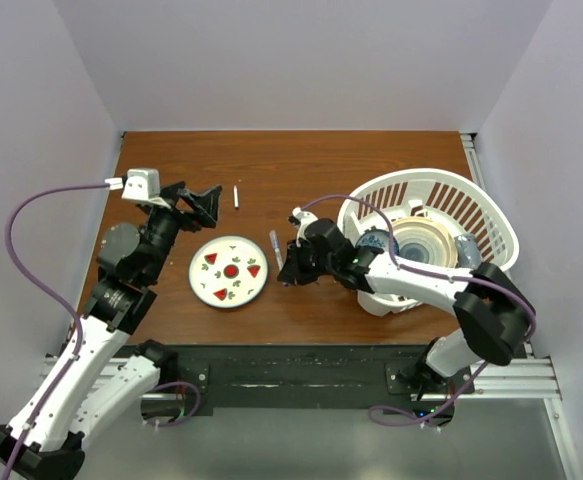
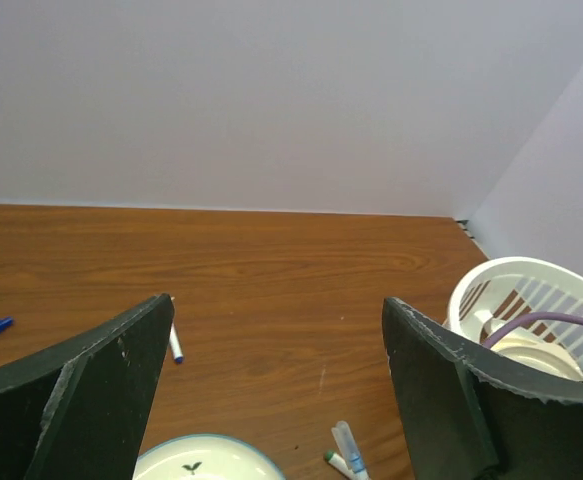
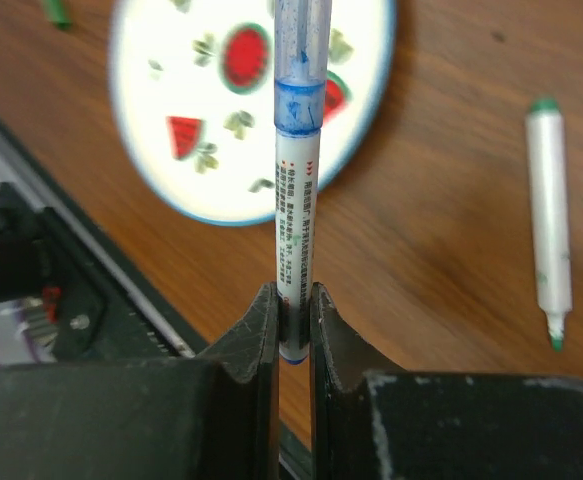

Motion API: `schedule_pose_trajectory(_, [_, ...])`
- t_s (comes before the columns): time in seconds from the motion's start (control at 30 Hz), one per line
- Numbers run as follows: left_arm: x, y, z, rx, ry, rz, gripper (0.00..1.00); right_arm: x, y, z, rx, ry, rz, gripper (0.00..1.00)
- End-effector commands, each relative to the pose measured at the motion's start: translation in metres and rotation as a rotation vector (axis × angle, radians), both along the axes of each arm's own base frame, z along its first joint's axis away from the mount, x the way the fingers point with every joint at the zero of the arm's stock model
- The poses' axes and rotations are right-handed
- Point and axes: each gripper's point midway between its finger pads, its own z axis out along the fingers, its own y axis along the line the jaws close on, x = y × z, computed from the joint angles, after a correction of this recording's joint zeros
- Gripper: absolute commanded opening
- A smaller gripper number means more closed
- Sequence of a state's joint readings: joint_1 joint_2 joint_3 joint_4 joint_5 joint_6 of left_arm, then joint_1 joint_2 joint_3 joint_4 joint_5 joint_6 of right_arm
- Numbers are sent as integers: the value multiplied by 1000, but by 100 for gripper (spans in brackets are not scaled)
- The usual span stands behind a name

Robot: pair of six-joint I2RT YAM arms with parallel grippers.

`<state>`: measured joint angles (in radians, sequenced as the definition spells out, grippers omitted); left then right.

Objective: Insert the pens into the pen caps

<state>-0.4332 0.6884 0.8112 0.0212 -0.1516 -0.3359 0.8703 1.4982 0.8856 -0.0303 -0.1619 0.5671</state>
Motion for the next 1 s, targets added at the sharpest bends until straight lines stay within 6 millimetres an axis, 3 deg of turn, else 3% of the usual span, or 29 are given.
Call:
schedule_pose_trajectory(0.0, [-4, 23, -5, 64, -22, 101, 91, 3, -10, -19, -94, 42, -138, 0])
schedule_pose_trajectory(0.2, [-5, 22, -11, 72, -18, 95, 91, -12, -6, -50, -133, 133, -172, 0])
schedule_pose_trajectory(0.53, [-8, 26, -9, 62, -27, 110, 91, -24, -10, -83, -199, 213, -223, 0])
schedule_pose_trajectory(0.97, [-7, 31, -10, 55, -25, 137, 91, -28, -12, -105, -267, 251, -236, 2])
